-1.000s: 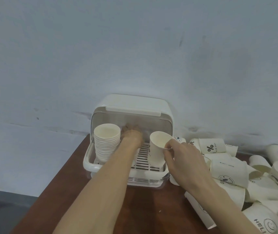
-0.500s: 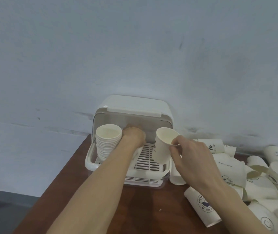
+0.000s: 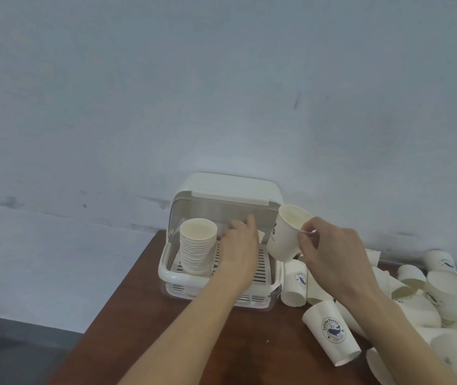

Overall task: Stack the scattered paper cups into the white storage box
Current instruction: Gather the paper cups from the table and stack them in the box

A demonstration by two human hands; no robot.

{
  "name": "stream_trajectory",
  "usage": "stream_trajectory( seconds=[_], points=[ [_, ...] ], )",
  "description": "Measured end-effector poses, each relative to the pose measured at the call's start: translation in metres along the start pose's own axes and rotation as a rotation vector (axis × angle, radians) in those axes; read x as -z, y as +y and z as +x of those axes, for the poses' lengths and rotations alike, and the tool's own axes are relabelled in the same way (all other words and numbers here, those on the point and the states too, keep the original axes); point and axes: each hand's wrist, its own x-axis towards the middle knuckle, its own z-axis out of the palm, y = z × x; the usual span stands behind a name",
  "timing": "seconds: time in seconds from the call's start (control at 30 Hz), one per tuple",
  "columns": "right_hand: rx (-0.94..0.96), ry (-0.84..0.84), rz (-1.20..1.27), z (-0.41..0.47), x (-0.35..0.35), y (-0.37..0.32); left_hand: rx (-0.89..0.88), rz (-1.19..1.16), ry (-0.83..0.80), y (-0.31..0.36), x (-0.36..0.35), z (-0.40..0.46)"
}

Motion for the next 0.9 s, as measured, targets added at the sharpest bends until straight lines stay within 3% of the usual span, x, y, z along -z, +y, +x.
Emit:
stream_trajectory(
  seconds=[0.37,0.57,0.9],
  points=[
    [0.110,0.065,0.032,0.020,0.004,-0.026,0.010,0.034,0.089,-0.018,0.016,-0.050],
    [0.212,-0.047,-0.043,0.030,-0.018,-0.046,-0.009,-0.067,0.186,-0.028,0.026,-0.063],
    [0.261,-0.260,-0.175,0.028,-0.040,-0.050,-0.024,-0.073,0.138,-0.054,0.059,-0.073]
  ],
)
